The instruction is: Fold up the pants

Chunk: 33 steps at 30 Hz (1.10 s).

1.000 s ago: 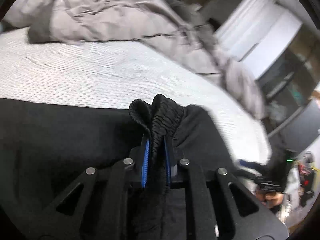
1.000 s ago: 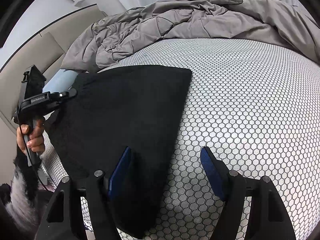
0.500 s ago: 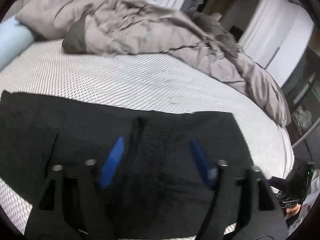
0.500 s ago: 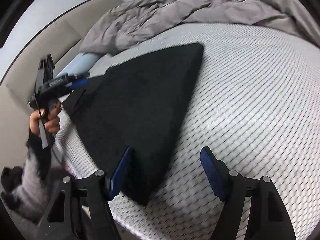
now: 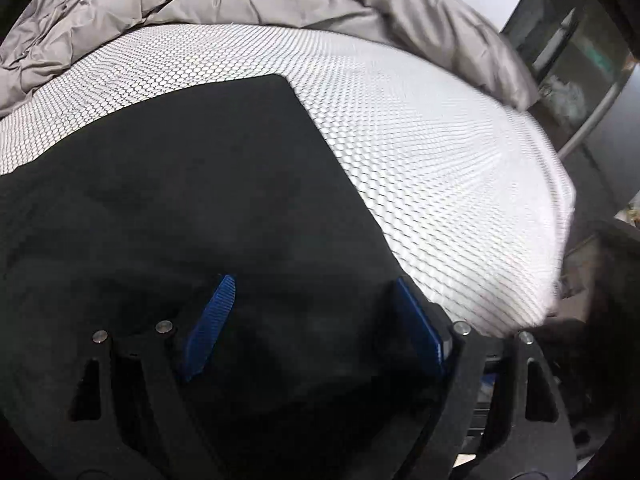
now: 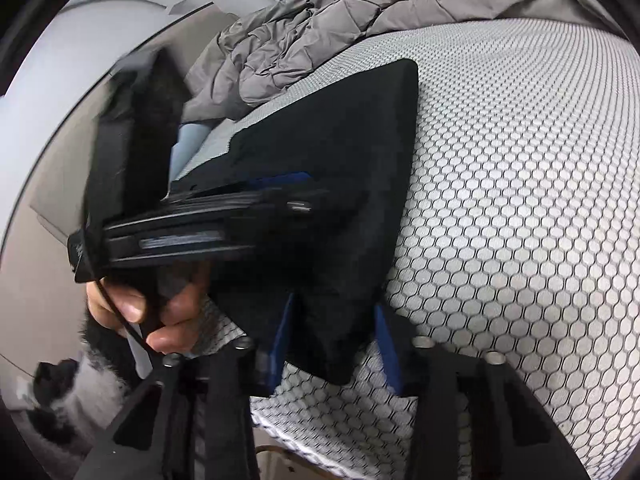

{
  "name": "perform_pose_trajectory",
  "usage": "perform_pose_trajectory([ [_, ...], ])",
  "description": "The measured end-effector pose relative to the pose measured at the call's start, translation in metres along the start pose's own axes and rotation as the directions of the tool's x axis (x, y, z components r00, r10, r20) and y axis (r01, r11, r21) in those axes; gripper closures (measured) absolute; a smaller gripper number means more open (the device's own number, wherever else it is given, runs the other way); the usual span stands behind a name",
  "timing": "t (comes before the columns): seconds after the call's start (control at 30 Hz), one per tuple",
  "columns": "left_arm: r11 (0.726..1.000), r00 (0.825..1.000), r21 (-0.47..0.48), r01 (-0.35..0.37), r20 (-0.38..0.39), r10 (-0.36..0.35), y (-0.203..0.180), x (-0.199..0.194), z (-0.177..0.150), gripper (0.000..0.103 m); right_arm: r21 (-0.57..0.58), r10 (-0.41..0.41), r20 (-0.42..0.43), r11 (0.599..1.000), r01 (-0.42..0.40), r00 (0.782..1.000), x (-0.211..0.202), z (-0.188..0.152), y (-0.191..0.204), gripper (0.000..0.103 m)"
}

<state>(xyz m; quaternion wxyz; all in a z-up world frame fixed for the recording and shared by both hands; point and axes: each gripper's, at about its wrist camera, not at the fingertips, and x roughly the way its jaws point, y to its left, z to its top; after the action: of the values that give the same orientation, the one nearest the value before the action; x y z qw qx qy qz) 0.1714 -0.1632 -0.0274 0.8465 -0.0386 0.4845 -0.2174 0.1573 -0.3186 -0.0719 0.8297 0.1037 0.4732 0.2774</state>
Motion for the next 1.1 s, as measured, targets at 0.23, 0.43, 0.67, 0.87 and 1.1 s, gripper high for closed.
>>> perform_pose_trajectory([
  [0.23, 0.999, 1.0, -0.026, -0.026, 0.007, 0.027, 0.004, 0.014, 0.016, 0.028, -0.006, -0.001, -0.004, 1.0, 0.001, 1.0, -0.003, -0.021, -0.001, 0.097],
  [0.43, 0.998, 0.999, -0.067, 0.011, 0.035, -0.009, 0.022, -0.018, 0.006, 0.028, -0.009, 0.079, -0.032, 0.997, -0.079, 0.996, -0.025, -0.029, -0.007, 0.094],
  [0.67, 0.987, 0.988, 0.157, -0.023, 0.156, -0.002, -0.023, -0.06, -0.06, 0.02, 0.088, 0.117, 0.139, 0.988, -0.13, 0.983, -0.062, -0.013, -0.032, 0.056],
  [0.87, 0.891, 0.967, 0.391, -0.231, 0.196, 0.164, -0.062, -0.034, -0.107, 0.018, 0.105, 0.084, 0.013, 0.991, -0.085, 0.996, -0.012, 0.002, -0.023, 0.055],
  [1.1, 0.926, 0.982, 0.336, -0.17, 0.141, 0.129, -0.048, -0.032, -0.112, 0.017, 0.024, 0.036, -0.056, 0.999, -0.034, 0.998, 0.05, 0.058, -0.022, 0.057],
])
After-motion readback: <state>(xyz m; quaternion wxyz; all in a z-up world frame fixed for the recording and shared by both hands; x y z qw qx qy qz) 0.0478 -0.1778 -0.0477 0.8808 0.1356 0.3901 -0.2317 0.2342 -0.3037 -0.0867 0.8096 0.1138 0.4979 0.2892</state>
